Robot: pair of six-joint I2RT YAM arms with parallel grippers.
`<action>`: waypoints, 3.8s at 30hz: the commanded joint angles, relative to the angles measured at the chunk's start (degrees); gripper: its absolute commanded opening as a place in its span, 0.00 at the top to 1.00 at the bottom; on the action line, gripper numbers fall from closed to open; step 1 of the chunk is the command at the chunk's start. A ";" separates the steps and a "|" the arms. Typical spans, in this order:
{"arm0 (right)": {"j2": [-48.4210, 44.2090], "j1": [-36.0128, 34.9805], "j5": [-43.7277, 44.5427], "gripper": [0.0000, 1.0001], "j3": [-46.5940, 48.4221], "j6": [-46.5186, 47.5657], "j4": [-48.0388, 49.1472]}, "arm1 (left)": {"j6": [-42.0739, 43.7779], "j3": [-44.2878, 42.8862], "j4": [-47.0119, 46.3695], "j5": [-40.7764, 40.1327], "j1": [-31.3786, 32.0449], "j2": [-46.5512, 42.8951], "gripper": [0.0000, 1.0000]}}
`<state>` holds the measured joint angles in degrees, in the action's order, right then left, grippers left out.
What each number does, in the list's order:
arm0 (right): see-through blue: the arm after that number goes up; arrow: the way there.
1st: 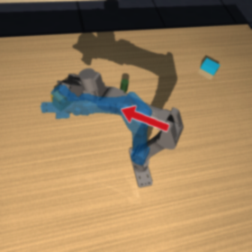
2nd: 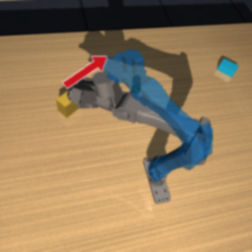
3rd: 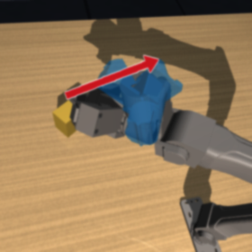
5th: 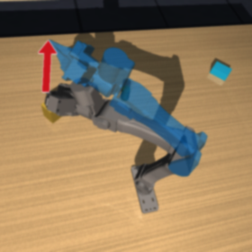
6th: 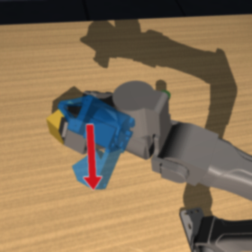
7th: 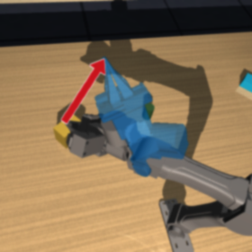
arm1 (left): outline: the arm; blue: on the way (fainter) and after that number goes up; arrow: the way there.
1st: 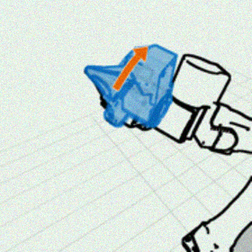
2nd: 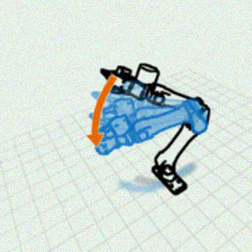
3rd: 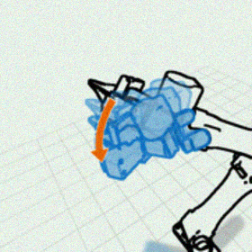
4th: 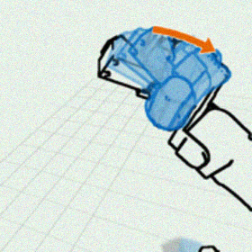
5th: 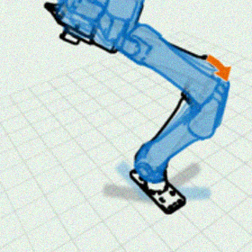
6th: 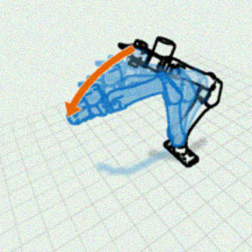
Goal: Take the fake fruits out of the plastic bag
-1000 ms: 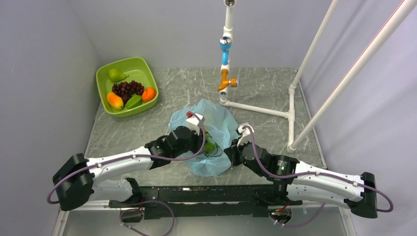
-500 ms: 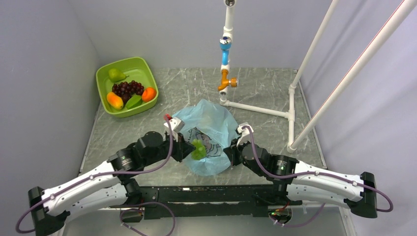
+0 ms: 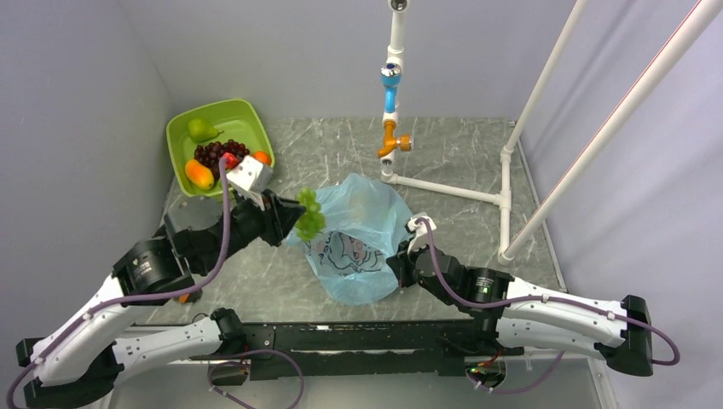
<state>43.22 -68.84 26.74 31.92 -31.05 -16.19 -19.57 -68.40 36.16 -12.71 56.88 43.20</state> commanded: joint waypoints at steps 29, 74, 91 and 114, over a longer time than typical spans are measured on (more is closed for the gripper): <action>3.59 -0.20 2.43 1.00 5.32 0.65 -0.32 | 15.45 -27.28 -2.66 9.84 -61.26 47.68 0.91; 6.38 0.39 3.38 1.00 6.40 5.32 1.77 | -4.59 15.16 -13.94 59.15 -66.55 14.95 0.13; 8.42 0.54 5.00 1.00 11.51 14.44 2.23 | -26.80 46.08 -32.03 55.22 -44.43 -27.84 0.15; 7.53 0.68 2.84 1.00 13.36 14.60 3.69 | -17.74 39.92 -46.97 21.69 -7.49 7.33 0.47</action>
<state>53.34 -68.38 29.63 45.63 -16.64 -14.92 -37.06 -30.17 -0.97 12.88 47.59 49.76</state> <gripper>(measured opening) 0.007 0.542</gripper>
